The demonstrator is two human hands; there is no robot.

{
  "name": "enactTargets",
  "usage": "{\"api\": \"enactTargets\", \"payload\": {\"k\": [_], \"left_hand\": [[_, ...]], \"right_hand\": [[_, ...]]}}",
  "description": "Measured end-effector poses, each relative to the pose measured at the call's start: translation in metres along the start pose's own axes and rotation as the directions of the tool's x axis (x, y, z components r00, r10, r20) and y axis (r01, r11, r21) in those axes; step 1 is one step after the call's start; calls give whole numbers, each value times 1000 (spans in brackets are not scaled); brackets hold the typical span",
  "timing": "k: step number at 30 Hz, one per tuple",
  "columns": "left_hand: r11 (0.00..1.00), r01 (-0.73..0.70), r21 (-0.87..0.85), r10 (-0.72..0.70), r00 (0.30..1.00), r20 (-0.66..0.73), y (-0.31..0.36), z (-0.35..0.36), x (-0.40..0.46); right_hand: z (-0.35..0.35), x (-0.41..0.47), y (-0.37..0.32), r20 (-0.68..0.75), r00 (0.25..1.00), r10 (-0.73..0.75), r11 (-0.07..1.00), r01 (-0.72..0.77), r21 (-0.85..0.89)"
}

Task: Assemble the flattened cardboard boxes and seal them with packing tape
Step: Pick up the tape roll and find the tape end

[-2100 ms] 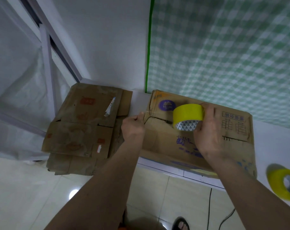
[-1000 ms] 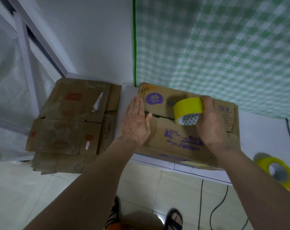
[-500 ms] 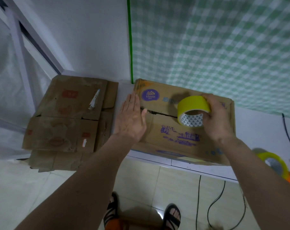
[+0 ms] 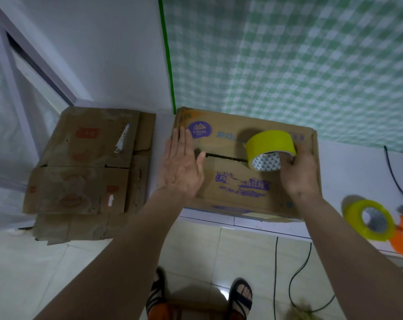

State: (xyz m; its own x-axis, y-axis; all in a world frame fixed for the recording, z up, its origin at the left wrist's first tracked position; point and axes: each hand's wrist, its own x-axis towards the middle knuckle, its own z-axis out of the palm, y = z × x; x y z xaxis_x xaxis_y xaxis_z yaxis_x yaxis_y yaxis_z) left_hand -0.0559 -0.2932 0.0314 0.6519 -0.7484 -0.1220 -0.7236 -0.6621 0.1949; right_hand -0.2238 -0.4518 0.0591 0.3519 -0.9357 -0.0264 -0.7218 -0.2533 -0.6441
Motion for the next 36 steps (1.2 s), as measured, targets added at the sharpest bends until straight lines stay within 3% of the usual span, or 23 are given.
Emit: {"api": "enactTargets", "payload": {"k": [4,8,11,15,19,23,26,29,32,34,36], "left_hand": [[999,34,31,-34,999,22,1,1,5],[997,49,57,-51,998,32,2,0,6],[998,37,59,-39,998,42,3,-1,7],[996,44,76,-46,998,34,6,1,7],[993,54,101,-58,998,37,5,0,8],[993,54,103,-57,998,24,8,0,7],[992,69,108,-73,997,35,11,-1,7],[993,58,99,-61,998,27,15,-2,6],[994,69,85,-71,997,24,16,-1,6],[993,89,77,-92,995,36,15,0,8],[993,103,64,-105,994,32,16,1,10]], "right_hand": [[-5,0,-1,-21,998,-64,998,64,12],[-28,8,5,-89,967,-239,959,221,-174],[-49,12,26,-147,968,-203,952,160,-262],[-46,11,33,-220,975,-27,998,14,-59],[-43,15,36,-106,989,99,987,-84,135],[-52,8,44,-61,998,32,999,-30,32],[-62,8,48,-152,983,-104,993,94,-76],[-70,6,52,-202,968,-149,983,124,-134],[-59,1,49,-279,960,17,996,6,83],[-49,4,49,-292,939,183,947,-89,310],[-45,11,53,-257,922,288,906,-176,386]]}}
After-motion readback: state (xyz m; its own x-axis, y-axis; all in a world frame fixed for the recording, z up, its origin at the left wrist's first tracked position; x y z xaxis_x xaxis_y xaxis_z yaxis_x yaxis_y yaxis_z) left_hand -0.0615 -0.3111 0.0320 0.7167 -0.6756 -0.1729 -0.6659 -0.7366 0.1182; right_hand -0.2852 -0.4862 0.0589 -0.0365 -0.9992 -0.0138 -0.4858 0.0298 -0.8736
